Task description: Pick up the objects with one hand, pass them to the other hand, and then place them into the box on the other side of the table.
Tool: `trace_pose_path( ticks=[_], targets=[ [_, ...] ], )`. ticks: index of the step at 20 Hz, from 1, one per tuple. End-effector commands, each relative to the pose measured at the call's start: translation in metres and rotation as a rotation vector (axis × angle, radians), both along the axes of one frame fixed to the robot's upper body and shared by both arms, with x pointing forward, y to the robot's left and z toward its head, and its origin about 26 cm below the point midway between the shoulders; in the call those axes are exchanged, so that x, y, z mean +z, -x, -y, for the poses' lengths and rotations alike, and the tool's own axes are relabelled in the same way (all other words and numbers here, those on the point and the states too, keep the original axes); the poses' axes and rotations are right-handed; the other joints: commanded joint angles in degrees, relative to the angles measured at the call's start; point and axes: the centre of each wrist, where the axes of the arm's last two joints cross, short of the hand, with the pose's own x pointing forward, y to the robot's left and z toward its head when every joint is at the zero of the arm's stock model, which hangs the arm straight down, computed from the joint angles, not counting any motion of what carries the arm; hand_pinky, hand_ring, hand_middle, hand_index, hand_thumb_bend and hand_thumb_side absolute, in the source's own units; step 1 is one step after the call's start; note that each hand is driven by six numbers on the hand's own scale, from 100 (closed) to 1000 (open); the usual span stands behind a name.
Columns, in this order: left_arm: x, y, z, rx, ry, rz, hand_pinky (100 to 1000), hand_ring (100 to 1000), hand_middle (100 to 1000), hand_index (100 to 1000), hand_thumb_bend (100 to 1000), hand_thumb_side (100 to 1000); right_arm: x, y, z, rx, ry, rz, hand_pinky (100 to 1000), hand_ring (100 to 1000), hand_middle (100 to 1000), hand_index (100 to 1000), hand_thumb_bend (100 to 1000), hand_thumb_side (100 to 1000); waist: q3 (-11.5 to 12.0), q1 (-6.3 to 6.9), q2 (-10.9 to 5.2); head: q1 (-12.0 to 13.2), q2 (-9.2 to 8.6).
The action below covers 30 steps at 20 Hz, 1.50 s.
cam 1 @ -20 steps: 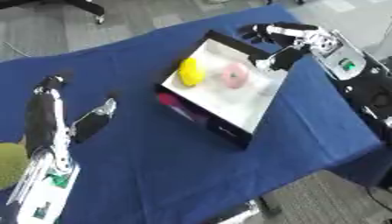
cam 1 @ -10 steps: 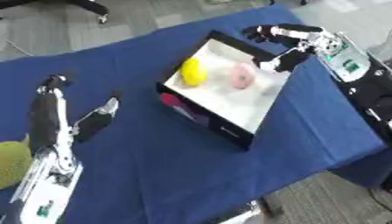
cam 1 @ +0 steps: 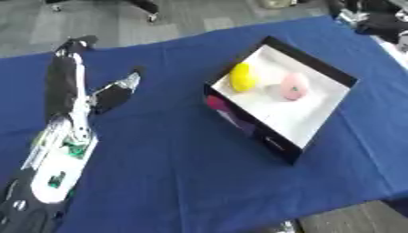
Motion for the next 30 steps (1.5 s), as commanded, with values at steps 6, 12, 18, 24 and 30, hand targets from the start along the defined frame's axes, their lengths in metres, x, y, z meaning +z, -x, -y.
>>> trace_pose_path(
  ticks=[6,12,18,24,30],
  targets=[
    [0.066,0.0,-0.061,-0.043,-0.15,-0.198,838,832,720,845,582,517,0.031,0.019,0.03,-0.05,-0.002,0.064,994,1000,1000,1000,100,327,0.44,-0.16,-1.87,5.13,-0.14],
    [0.082,-0.004,-0.089,-0.053,-0.184,-0.399,863,852,738,867,630,495,0.03,0.025,0.043,-0.091,-0.045,0.04,995,1000,1000,1000,100,414,0.36,0.05,-1.6,7.05,-0.14],
    [0.085,-0.012,-0.104,-0.109,-0.185,-0.625,888,871,761,873,745,468,0.031,0.03,0.051,-0.124,-0.063,0.032,994,1000,1000,1000,100,410,0.1,0.16,-1.57,7.54,-0.14],
    [0.088,-0.01,-0.108,-0.232,-0.343,-0.834,907,882,763,848,802,477,0.026,0.029,0.05,-0.128,-0.036,0.017,994,1000,1000,1000,100,390,0.24,0.27,-1.58,6.49,-0.14],
    [0.064,-0.023,-0.115,-0.124,-0.465,-0.918,924,889,778,832,915,449,0.022,0.029,0.049,-0.129,-0.014,0.012,993,1000,1000,1000,100,387,0.06,0.34,-1.51,5.93,-0.14]
  ],
)
